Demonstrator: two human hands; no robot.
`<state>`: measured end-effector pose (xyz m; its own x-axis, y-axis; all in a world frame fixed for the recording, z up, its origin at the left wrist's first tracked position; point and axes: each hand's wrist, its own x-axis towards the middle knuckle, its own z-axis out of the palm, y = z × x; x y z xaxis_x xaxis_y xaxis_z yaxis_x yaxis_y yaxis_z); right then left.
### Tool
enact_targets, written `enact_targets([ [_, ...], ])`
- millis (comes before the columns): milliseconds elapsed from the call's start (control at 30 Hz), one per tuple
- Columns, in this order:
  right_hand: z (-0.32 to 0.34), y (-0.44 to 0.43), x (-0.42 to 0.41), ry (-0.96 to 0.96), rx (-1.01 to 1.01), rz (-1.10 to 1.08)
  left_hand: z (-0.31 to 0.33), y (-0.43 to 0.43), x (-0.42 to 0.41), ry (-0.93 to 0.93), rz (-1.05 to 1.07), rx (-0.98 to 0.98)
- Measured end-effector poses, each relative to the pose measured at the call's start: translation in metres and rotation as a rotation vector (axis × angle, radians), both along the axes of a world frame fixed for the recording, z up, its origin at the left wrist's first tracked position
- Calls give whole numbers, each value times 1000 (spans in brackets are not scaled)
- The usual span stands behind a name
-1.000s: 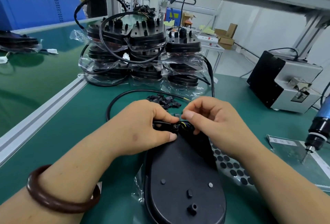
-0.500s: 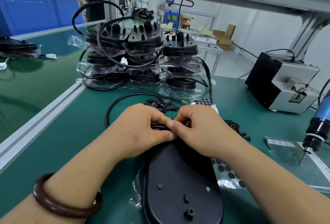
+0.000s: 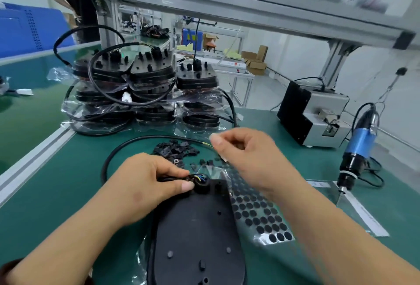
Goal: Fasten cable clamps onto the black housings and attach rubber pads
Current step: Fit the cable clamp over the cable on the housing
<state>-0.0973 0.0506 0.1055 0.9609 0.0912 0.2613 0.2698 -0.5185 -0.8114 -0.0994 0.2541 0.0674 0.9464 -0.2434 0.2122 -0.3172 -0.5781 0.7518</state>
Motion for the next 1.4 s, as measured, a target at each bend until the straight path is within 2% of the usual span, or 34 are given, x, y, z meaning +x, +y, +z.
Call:
enact_targets([
  [67, 18, -36, 1, -108, 162, -158, -1, 0, 1, 11, 13, 5],
  [167, 34, -120, 3, -347, 334, -623, -4, 2, 3, 22, 14, 16],
  [200, 31, -154, 6, -346, 382, -765, -4, 2, 3, 25, 10, 21],
  [267, 22, -204, 12, -124, 590, -930, -4, 2, 3, 26, 6, 27],
  [333, 9, -224, 20, 63, 769, -910, -5, 2, 3, 25, 5, 24],
  [500, -4, -212, 39, 152, 975, -748, -5, 3, 3, 21, 3, 30],
  [867, -17, -218, 40, 277, 946, -615, -6, 3, 3, 29, 20, 49],
  [1167, -25, -227, 44, 240, 944, -641, -5, 3, 2, 42, 20, 26],
  [1400, -32, -233, 41, 215, 1007, -621, -3, 4, 2, -28, 28, 79],
])
